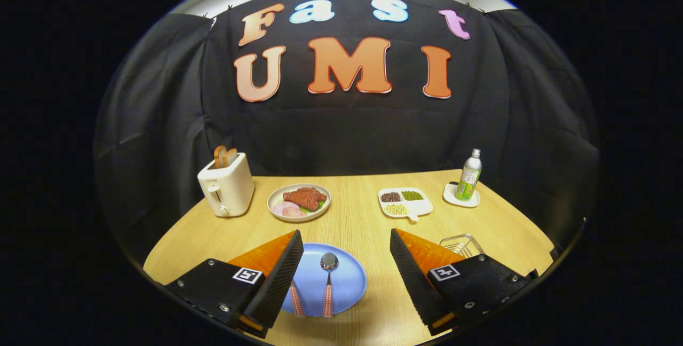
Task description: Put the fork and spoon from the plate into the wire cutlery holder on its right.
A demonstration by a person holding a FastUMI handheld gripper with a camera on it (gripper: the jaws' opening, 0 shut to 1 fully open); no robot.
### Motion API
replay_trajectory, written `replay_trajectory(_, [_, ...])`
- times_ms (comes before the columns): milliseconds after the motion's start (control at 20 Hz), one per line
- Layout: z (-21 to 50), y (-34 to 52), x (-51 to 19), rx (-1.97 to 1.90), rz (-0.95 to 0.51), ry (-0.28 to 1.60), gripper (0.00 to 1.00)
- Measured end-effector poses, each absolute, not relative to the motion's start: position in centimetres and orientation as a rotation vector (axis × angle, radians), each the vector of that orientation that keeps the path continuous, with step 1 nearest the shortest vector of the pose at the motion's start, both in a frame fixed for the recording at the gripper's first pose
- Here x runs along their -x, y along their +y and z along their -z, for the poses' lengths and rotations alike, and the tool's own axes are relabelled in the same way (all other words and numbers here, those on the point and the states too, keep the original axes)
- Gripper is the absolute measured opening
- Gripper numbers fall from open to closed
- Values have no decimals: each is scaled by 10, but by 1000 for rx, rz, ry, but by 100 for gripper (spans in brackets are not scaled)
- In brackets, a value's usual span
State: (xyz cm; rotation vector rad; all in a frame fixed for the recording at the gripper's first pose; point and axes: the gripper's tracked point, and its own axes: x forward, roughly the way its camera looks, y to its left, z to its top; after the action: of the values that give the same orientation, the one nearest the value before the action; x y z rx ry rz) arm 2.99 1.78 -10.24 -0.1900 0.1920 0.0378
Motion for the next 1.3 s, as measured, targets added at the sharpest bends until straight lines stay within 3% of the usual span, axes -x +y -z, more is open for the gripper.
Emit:
replay_trajectory(450, [215, 9, -49, 265, -65, 470, 97])
replay_trajectory(650, [232, 11, -51, 304, -80, 511, 89])
replay_trajectory(950, [254, 16, -55, 315, -102, 585, 65])
replay_trajectory(1300, [264, 16, -57, 296, -94, 622, 27])
